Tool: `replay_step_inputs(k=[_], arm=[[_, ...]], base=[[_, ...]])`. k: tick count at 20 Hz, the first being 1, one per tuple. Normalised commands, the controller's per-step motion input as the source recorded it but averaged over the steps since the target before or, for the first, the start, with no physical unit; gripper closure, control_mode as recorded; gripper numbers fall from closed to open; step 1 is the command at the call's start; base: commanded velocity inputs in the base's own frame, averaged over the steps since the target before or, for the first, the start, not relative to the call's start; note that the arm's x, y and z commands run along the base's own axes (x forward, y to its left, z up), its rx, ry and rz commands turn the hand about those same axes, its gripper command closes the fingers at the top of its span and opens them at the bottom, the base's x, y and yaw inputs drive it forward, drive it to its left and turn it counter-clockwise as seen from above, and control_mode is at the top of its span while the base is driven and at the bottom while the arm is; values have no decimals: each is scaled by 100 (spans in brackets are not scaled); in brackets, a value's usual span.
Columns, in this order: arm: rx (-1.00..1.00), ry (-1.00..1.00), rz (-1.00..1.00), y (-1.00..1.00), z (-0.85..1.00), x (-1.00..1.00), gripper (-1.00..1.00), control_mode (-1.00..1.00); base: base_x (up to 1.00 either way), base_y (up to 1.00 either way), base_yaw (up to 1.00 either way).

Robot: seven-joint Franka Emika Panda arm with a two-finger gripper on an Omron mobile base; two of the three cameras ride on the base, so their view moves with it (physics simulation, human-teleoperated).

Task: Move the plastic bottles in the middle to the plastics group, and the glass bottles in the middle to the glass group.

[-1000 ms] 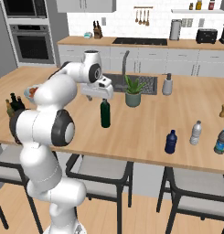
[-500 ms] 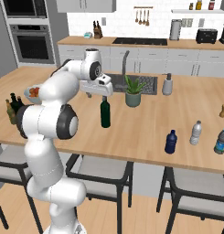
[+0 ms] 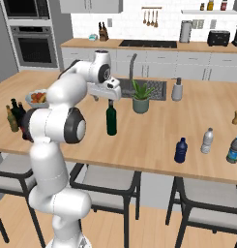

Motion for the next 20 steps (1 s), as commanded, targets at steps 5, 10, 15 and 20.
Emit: replay_step_inputs(k=[5,10,15,20], arm=[[0,0,0,0,0,30,-100,-100],[0,0,0,0,-5,28,-100,-100],[-1,0,0,-1,-9,29,-100,-100],[-5,0,0,-4,-15,13,-100,-100]], base=[[0,0,0],[0,0,0],[0,0,0],[0,0,0]])
